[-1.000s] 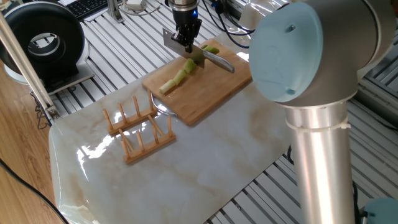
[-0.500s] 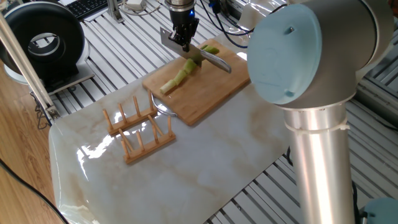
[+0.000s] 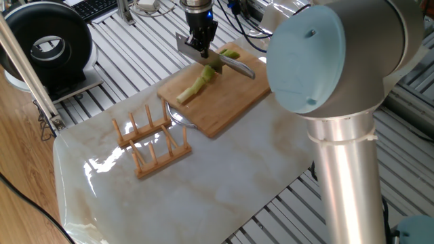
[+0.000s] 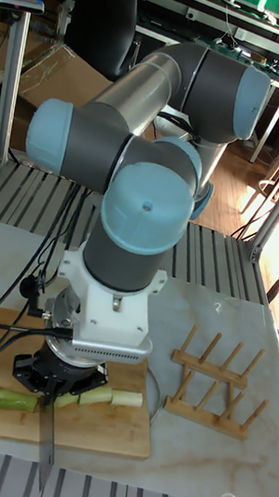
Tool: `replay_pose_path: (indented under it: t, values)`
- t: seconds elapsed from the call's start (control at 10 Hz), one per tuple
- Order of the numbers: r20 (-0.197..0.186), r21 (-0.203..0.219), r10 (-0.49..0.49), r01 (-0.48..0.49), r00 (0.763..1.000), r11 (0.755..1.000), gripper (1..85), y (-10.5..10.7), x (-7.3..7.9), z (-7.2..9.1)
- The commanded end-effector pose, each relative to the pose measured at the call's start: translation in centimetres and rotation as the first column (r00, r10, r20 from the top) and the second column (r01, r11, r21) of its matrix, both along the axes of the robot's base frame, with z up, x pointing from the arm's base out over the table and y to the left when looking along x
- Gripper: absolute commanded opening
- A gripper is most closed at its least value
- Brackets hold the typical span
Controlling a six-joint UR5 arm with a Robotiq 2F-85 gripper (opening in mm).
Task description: Chop the scallions
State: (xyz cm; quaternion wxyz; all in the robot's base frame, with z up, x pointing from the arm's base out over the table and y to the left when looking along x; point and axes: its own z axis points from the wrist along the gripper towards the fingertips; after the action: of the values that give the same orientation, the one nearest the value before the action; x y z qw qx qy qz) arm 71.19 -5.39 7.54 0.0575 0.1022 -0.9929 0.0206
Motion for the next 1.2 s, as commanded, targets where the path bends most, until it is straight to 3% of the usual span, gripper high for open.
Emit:
replay_pose_path:
  t: [0.0, 0.1, 0.3, 0.5, 1.1]
  values:
    - [-0.027, 0.033, -0.003, 0.004, 1.0, 0.999, 1.3, 1.4, -0.7, 2.0]
    - [-0.03, 0.026, 0.002, -0.002, 1.0, 1.0, 1.3, 1.2, -0.9, 2.3]
    - [-0.029, -0.031, 0.031, -0.032, 0.999, 0.999, 1.3, -0.5, -1.2, 3.6]
    - [-0.014, 0.021, -0.018, 0.019, 1.0, 1.0, 1.3, 0.0, -1.7, 4.8]
    - [0.03, -0.003, -0.056, 0.056, 0.998, 0.998, 1.3, -3.6, -1.7, 4.4]
